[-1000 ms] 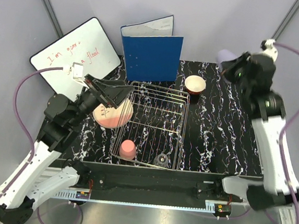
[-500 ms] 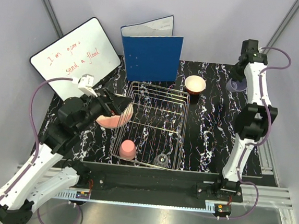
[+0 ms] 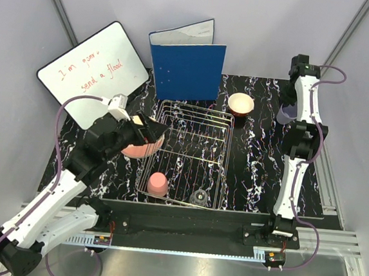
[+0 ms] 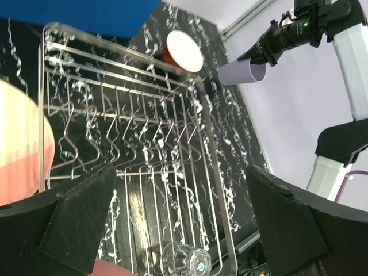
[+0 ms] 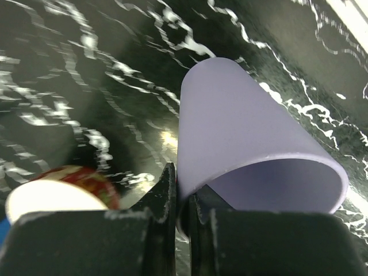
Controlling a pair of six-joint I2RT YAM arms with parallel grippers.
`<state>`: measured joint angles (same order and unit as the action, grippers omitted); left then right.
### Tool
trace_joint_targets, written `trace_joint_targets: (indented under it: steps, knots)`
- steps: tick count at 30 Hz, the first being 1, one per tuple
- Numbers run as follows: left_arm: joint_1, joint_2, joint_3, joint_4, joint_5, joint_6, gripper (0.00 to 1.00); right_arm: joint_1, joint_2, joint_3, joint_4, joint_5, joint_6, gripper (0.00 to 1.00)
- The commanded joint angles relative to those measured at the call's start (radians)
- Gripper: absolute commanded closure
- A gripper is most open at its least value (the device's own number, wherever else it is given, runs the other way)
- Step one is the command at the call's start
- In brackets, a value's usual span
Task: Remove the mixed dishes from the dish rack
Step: Place the cup at the center of the board.
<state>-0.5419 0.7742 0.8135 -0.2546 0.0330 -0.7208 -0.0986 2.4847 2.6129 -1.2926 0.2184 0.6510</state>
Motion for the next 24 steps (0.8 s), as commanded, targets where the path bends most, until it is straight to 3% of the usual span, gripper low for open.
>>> trace_joint_targets:
  steps: [1,6,9,10,13,16,24]
  knots:
    - [0.000,0.011,-0.017,0.018,0.025,-0.022,0.01,-0.003,-0.004,-0.023,-0.034,0.018,-0.010,1.00]
    - [0.000,0.033,-0.022,0.021,0.039,-0.028,0.01,-0.003,-0.004,-0.056,-0.025,0.021,-0.022,0.97]
    - [0.000,0.036,-0.025,0.026,0.050,-0.025,0.01,-0.003,-0.021,-0.063,-0.016,0.009,-0.025,0.78]
    - [0.000,0.034,-0.027,0.031,0.056,-0.023,0.01,-0.003,-0.030,-0.063,-0.014,0.004,-0.022,0.64]
    - [0.000,0.030,-0.031,0.035,0.058,-0.020,0.01,-0.003,-0.082,-0.070,0.025,-0.024,-0.017,0.48]
    - [0.000,0.028,-0.036,0.038,0.064,-0.019,0.01,-0.001,-0.125,-0.050,0.042,-0.045,-0.008,0.38]
    - [0.000,0.020,-0.042,0.049,0.079,-0.008,0.01,-0.001,-0.268,0.079,0.073,-0.092,0.039,0.23]
